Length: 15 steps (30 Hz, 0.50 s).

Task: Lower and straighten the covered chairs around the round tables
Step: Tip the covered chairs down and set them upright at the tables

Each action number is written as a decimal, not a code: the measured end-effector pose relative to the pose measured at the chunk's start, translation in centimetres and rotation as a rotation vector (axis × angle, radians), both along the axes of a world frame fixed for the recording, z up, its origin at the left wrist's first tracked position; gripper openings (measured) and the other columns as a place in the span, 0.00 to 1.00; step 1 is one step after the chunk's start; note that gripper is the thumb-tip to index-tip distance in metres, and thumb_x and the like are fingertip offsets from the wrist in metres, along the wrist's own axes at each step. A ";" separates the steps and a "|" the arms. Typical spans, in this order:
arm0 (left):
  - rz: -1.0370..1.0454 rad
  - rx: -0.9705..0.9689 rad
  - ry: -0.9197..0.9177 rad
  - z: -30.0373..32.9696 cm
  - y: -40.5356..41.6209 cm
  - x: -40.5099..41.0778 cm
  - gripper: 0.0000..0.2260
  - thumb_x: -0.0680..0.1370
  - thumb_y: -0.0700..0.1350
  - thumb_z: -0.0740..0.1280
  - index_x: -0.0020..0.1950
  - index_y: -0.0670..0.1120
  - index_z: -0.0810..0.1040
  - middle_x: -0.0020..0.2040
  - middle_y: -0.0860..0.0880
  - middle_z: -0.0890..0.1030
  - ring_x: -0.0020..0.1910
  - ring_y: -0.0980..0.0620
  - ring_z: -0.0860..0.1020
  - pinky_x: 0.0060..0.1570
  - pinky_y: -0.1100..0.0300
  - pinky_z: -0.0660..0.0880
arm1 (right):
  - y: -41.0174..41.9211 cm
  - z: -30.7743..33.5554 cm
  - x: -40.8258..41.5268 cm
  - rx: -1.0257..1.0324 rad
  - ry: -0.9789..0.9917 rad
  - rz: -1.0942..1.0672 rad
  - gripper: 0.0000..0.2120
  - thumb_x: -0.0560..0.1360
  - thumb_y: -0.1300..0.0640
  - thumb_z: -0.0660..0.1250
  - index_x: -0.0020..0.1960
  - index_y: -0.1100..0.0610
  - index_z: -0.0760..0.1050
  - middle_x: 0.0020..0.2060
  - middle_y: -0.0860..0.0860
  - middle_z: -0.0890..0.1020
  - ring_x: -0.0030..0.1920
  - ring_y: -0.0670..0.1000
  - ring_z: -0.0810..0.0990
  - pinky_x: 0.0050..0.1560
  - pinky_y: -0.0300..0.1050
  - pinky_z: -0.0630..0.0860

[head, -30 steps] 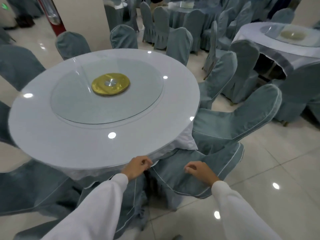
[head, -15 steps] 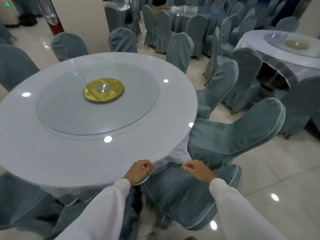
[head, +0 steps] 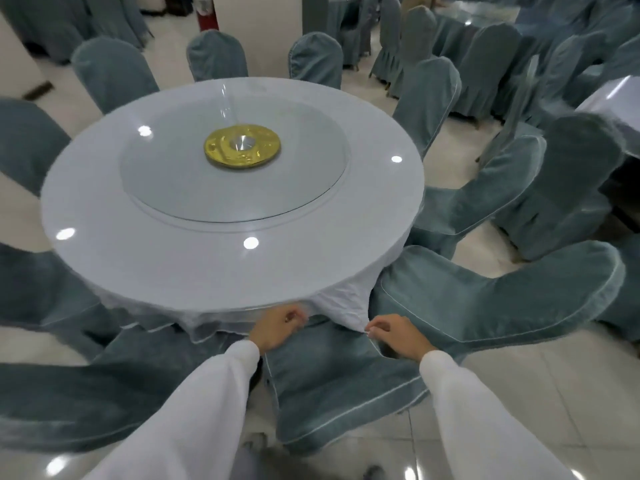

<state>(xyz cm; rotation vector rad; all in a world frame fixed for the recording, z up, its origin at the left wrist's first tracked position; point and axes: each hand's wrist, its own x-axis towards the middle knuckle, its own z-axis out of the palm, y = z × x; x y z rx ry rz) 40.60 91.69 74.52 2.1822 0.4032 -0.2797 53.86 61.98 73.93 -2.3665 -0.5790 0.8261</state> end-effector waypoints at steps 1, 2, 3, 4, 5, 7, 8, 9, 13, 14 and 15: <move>0.022 -0.015 0.000 0.4 -1.7 -0.9 0.07 0.79 0.42 0.67 0.50 0.53 0.83 0.49 0.52 0.86 0.51 0.52 0.83 0.53 0.61 0.77 | -1.3 0.2 -0.1 -0.016 0.014 0.032 0.05 0.79 0.50 0.70 0.49 0.46 0.85 0.46 0.40 0.86 0.50 0.41 0.83 0.59 0.43 0.78; 0.041 -0.032 0.009 0.6 -3.5 -1.9 0.07 0.79 0.40 0.67 0.51 0.50 0.83 0.50 0.51 0.86 0.51 0.51 0.83 0.53 0.61 0.77 | -2.7 0.4 -0.2 -0.020 0.033 0.062 0.05 0.79 0.50 0.70 0.49 0.46 0.85 0.46 0.41 0.86 0.49 0.41 0.83 0.59 0.42 0.78; 0.053 -0.036 0.019 0.8 -4.6 -2.8 0.07 0.79 0.40 0.67 0.51 0.50 0.84 0.49 0.51 0.86 0.51 0.51 0.83 0.54 0.60 0.77 | -3.7 0.4 -0.3 -0.022 0.044 0.083 0.05 0.79 0.50 0.69 0.51 0.47 0.85 0.46 0.41 0.86 0.49 0.40 0.83 0.59 0.42 0.78; 0.064 -0.023 0.024 1.0 -5.9 -3.7 0.08 0.79 0.39 0.67 0.51 0.51 0.84 0.49 0.51 0.86 0.51 0.52 0.83 0.55 0.58 0.78 | -4.8 0.4 -0.3 -0.021 0.053 0.101 0.06 0.80 0.51 0.69 0.52 0.48 0.85 0.46 0.42 0.87 0.49 0.41 0.83 0.59 0.43 0.78; 0.086 -0.024 0.034 1.0 -7.2 -4.6 0.11 0.79 0.37 0.65 0.51 0.52 0.83 0.49 0.52 0.86 0.50 0.52 0.83 0.55 0.56 0.79 | -6.0 0.4 -0.2 -0.029 0.058 0.122 0.06 0.80 0.51 0.69 0.52 0.49 0.85 0.45 0.43 0.87 0.48 0.42 0.84 0.59 0.44 0.79; 0.114 -0.038 0.080 0.9 -9.2 -6.6 0.19 0.76 0.30 0.59 0.53 0.50 0.83 0.51 0.52 0.85 0.51 0.53 0.83 0.56 0.54 0.80 | -7.5 -0.1 -0.2 -0.040 0.058 0.151 0.05 0.79 0.51 0.69 0.49 0.47 0.85 0.44 0.43 0.87 0.49 0.45 0.84 0.60 0.47 0.79; 0.115 -0.046 0.107 1.0 -10.4 -7.6 0.23 0.74 0.28 0.56 0.55 0.48 0.83 0.53 0.51 0.85 0.53 0.54 0.82 0.57 0.56 0.79 | -8.3 -0.2 -0.5 -0.044 0.054 0.179 0.06 0.79 0.51 0.69 0.47 0.45 0.84 0.44 0.43 0.87 0.49 0.46 0.84 0.60 0.47 0.79; 0.093 -0.053 0.129 1.0 -11.4 -8.5 0.25 0.73 0.26 0.54 0.56 0.46 0.83 0.55 0.50 0.84 0.54 0.56 0.81 0.59 0.58 0.78 | -8.7 -0.2 -0.9 -0.048 0.041 0.200 0.06 0.80 0.52 0.69 0.46 0.44 0.83 0.44 0.43 0.87 0.49 0.45 0.84 0.60 0.46 0.79; -0.014 0.002 0.234 1.1 -13.8 -11.3 0.25 0.74 0.26 0.56 0.62 0.46 0.82 0.58 0.51 0.83 0.55 0.57 0.80 0.55 0.75 0.74 | -9.7 -0.1 -2.2 -0.015 -0.032 0.196 0.09 0.81 0.49 0.65 0.46 0.41 0.82 0.45 0.43 0.86 0.48 0.47 0.83 0.57 0.48 0.79; -0.034 0.028 0.263 0.9 -13.9 -11.7 0.24 0.75 0.29 0.58 0.63 0.49 0.81 0.58 0.53 0.82 0.56 0.57 0.79 0.54 0.75 0.72 | -9.9 -0.3 -2.5 -0.011 -0.043 0.192 0.10 0.82 0.47 0.64 0.44 0.41 0.81 0.43 0.43 0.86 0.47 0.48 0.83 0.55 0.49 0.79; -0.056 0.040 0.286 0.8 -14.0 -12.2 0.24 0.75 0.32 0.61 0.64 0.53 0.80 0.59 0.55 0.82 0.57 0.57 0.79 0.56 0.72 0.73 | -10.2 -0.3 -2.9 -0.003 -0.054 0.188 0.12 0.82 0.44 0.63 0.42 0.40 0.79 0.41 0.43 0.85 0.45 0.49 0.83 0.53 0.50 0.79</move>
